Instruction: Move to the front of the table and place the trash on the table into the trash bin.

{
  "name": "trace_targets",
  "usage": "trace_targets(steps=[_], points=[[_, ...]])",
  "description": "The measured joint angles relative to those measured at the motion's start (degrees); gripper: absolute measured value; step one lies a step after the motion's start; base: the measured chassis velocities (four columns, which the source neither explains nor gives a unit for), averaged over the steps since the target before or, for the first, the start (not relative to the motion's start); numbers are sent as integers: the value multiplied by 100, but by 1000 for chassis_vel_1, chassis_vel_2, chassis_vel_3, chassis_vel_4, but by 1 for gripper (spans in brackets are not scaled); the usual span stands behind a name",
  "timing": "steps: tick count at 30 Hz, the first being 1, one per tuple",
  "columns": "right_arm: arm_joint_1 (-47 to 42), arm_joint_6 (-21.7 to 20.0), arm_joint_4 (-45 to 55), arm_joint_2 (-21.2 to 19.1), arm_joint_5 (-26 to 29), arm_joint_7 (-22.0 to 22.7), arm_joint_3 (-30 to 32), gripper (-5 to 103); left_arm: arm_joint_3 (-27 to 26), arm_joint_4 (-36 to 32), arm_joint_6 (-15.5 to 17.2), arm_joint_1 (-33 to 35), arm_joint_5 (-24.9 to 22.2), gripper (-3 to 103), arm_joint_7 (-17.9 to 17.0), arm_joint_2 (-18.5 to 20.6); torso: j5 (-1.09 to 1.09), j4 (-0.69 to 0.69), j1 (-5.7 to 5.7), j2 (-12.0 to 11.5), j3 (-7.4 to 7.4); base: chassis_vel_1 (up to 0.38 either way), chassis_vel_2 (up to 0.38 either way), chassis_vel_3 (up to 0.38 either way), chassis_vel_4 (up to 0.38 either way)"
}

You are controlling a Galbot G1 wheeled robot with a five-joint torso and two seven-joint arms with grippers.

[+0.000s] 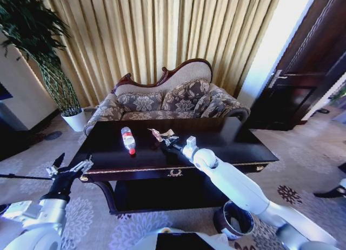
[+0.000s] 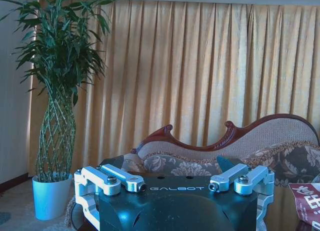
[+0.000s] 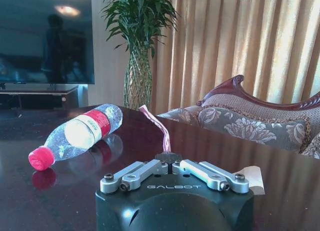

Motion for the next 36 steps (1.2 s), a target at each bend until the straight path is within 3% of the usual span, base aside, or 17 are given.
trace_targets(steps=[3,5,12,15,16,18,20,23,26,27,35,36], points=[[-64,-76,72,-19,11,0,55,-1,12,0,-5,5,11,100,0,-7,0,0,0,0,0,0,0,0,0],[-78,-85,85,-23,12,0,64,4,26,0,-6,8,19,100,0,-8,0,0,0,0,0,0,0,0,0],[-45,-96,41,-21,18,2,74,36,104,0,-10,10,77,100,0,-5,0,0,0,0,0,0,0,0,0],[-18,-97,28,-21,20,3,67,36,114,0,-12,10,86,100,0,-5,0,0,0,0,0,0,0,0,0],[12,-97,15,-19,21,4,52,47,117,0,-13,9,90,100,0,-4,0,0,0,0,0,0,0,0,0],[76,-98,-20,19,21,9,14,58,125,0,-14,5,94,100,-1,-4,0,0,0,0,0,0,0,0,0],[111,-98,-48,41,22,11,-3,58,128,0,-15,3,96,100,-2,-5,0,0,0,0,0,0,0,0,0],[215,-98,-126,131,20,16,-55,74,133,0,-17,-6,98,100,-5,-5,0,0,0,0,0,0,0,0,0],[283,-98,-165,173,19,20,-92,79,128,0,-18,-7,98,100,-8,-6,0,0,0,0,0,0,0,0,0],[327,-98,-187,197,19,22,-114,85,123,0,-19,-8,98,100,-9,-9,0,0,0,0,0,0,0,0,0],[415,-98,-253,314,6,30,-207,93,124,0,-21,-19,98,100,-15,-25,0,0,0,0,0,0,0,0,0],[421,-98,-265,337,2,34,-223,88,124,0,-21,-20,98,100,-14,-25,0,0,0,0,0,0,0,0,0]])
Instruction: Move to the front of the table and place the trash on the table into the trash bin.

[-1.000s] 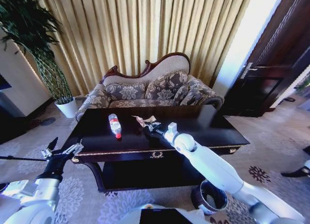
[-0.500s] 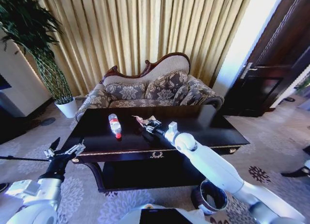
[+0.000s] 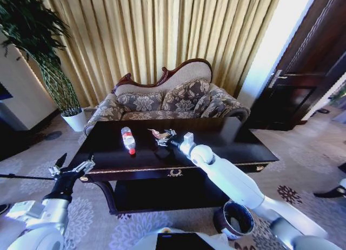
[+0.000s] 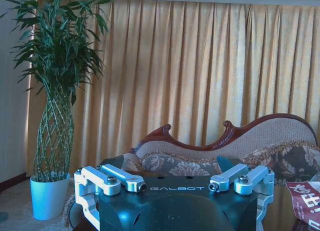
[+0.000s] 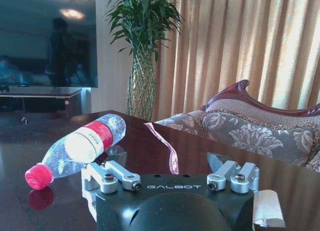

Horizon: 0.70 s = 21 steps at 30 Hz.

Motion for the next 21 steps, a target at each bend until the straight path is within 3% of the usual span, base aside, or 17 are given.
trace_targets(steps=[3,6,11,14,18,21], points=[[13,0,-26,35,-9,5,-23,83,-2,0,-2,0,0,100,-1,0,0,0,0,0,0,0,0,0,0],[66,0,-128,115,-32,13,-66,66,-42,0,-18,7,-1,100,-2,0,0,0,0,0,0,0,0,0,0],[149,13,-261,191,-73,27,-89,58,-59,0,-44,12,-5,100,-4,-5,0,0,0,0,0,0,0,0,0],[219,20,-340,242,-110,92,-111,44,-60,0,-64,9,-7,100,-4,-21,0,0,0,0,0,0,0,0,0],[243,22,-373,259,-117,162,-136,35,-75,0,-77,7,-11,100,-4,-28,0,0,0,0,0,0,0,0,0],[241,24,-382,261,-133,178,-149,19,-126,0,-84,7,-35,100,-2,-29,0,0,0,0,0,0,0,0,0]])
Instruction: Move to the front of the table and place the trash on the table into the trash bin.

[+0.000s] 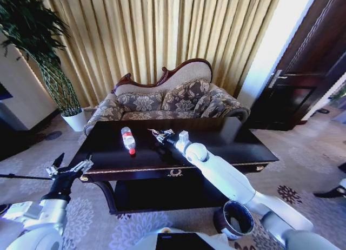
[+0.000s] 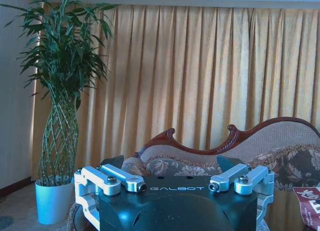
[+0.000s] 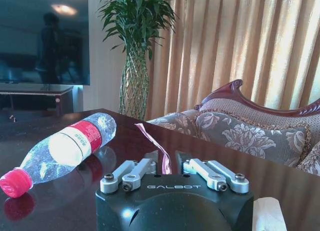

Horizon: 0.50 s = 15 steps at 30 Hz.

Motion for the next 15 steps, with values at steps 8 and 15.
trace_targets(steps=[8,15], points=[[-87,21,45,-45,-32,13,9,1,-15,0,-4,2,-13,100,6,5,0,0,0,0,0,0,0,0,0],[-166,40,374,-132,124,389,205,0,-6,0,-5,-11,-16,100,10,27,1,0,0,0,0,0,0,0,0]])
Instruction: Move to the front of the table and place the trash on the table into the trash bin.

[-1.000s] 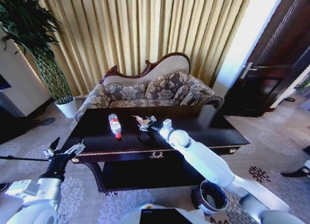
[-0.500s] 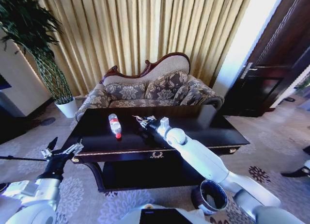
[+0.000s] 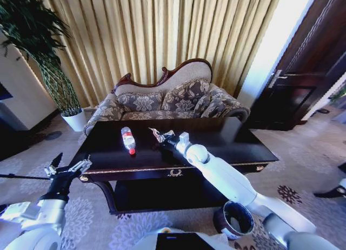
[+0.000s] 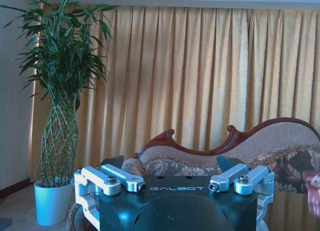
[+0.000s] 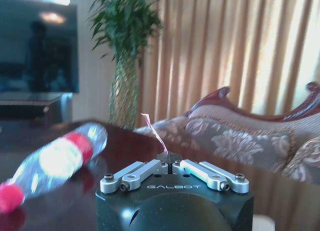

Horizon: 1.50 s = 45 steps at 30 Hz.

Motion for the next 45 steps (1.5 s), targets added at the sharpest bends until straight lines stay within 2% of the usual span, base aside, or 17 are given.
trace_targets(steps=[7,11,14,15,17,20,21,24,30,35,38,45], points=[[-103,-31,448,-147,230,492,434,0,4,0,0,-19,-2,100,-3,16,-1,0,0,0,0,0,0,0,0],[-540,-64,775,-375,240,965,1012,0,-77,0,-16,-22,-45,100,-6,60,0,1,0,0,0,0,0,0,0],[-804,-92,925,-492,209,1005,1306,0,-126,0,-18,-34,-104,100,-6,87,1,-1,0,0,0,0,0,0,0],[-1084,-103,1091,-609,172,1015,1659,0,-171,0,-18,-48,-130,100,-8,109,1,-1,0,0,0,0,0,0,0],[-1230,-106,1175,-660,164,1017,1849,0,-187,0,-18,-55,-138,100,-9,122,1,-1,0,0,0,0,0,0,0],[-1890,-96,1661,-880,159,1020,2630,0,-215,0,-18,-66,-172,100,-10,179,-1,-2,0,0,0,0,0,0,0],[-1890,-96,1661,-880,159,1020,2630,0,-215,0,-18,-66,-172,100,-10,179,-1,-2,0,0,0,0,0,0,0],[-2659,-63,2191,-1060,140,1144,3209,0,-213,0,-18,-70,-225,100,-11,217,-1,0,0,1,-1,0,0,0,0],[-3656,-71,2719,-960,-105,1375,3887,0,-323,-1,83,-206,-492,100,-94,366,1,0,0,1,-1,0,0,0,0],[-4117,-75,2927,-830,-201,1416,4393,0,-391,-1,93,-229,-601,100,-104,472,0,0,0,1,-1,0,0,0,0],[-4842,-72,3321,-699,-226,1398,5138,0,-358,0,99,-229,-632,100,-101,505,-1,-1,0,1,-1,0,0,0,0],[-5510,-56,3731,-557,-225,1382,5533,0,-277,-1,111,-275,-689,100,-90,684,-1,0,0,1,0,0,0,0,0]])
